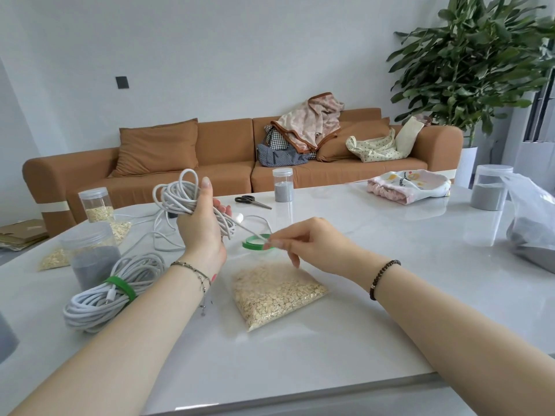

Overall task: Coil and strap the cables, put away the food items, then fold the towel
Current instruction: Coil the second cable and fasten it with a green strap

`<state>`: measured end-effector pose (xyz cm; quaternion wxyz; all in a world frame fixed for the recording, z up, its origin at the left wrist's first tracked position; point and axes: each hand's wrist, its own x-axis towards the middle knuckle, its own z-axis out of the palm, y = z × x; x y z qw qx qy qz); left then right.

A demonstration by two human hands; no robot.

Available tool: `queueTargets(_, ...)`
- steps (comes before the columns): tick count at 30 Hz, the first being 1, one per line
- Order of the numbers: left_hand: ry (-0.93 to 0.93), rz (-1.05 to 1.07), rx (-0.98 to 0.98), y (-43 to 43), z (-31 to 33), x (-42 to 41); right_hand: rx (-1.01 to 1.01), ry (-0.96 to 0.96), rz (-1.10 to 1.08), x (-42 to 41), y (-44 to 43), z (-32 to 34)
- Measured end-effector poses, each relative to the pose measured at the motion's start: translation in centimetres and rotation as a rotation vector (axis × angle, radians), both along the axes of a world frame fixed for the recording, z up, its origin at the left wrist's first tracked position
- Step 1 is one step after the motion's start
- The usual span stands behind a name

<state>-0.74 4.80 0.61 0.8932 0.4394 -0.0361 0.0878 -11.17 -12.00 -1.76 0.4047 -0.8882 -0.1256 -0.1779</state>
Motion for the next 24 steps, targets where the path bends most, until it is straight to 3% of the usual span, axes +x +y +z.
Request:
queueTargets(5,-0.002,-0.043,-0.026,-0.1,0.2,-0.3,0.068,0.108,0.143,-0.3,0.5,0.0)
queueTargets(11,0.010,-0.437,-0.188,0.2,1.1,-1.8,0.036,0.148,0.068,0.0,0.3,-0.1)
queueTargets(14,-0.019,-0.592,-0.170,0.1,1.1,-2.5,0.016,0.143,0.000,0.3,0.3,-0.2)
queueTargets(19,-0.060,-0.777,0.092,-0.2,0.8,-3.2,-0.082,0.063,-0.217,0.7,0.0,-0.3)
queueTargets(24,0.003,-0.711,0.406,-1.2,-0.1,-3.8,-0.340,-0.109,-0.483,0.3,-0.6,0.1)
